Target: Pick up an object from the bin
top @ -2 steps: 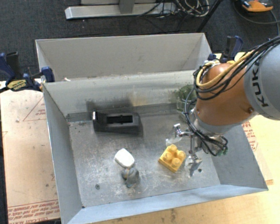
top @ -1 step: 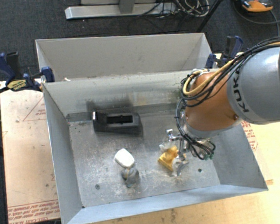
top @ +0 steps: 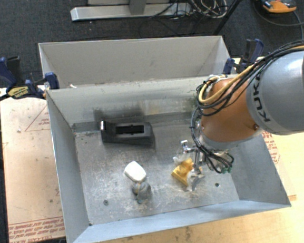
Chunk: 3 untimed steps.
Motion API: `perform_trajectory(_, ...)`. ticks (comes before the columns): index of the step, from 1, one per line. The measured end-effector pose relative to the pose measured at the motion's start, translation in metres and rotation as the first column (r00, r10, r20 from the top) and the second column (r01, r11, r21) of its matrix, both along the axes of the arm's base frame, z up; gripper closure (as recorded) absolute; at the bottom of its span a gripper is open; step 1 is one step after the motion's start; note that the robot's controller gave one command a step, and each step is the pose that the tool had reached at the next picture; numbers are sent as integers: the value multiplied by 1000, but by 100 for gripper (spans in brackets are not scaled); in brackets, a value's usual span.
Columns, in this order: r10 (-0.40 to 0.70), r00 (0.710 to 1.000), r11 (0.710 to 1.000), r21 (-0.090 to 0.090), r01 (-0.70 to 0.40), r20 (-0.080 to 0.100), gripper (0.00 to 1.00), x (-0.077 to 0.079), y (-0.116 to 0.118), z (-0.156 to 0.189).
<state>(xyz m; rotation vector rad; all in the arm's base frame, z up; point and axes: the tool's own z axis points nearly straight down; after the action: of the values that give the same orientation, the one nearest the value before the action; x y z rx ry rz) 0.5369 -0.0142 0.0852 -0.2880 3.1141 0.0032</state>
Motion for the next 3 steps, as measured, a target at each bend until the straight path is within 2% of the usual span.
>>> perform_trajectory(1,-8,1000,1000,-2,8,-11,100,8,13,103)
perform_trajectory(2,-8,1000,1000,-2,8,-11,100,8,13,103)
perform_trajectory(3,82,997,997,-1,-83,-10,0,-4,-2,99)
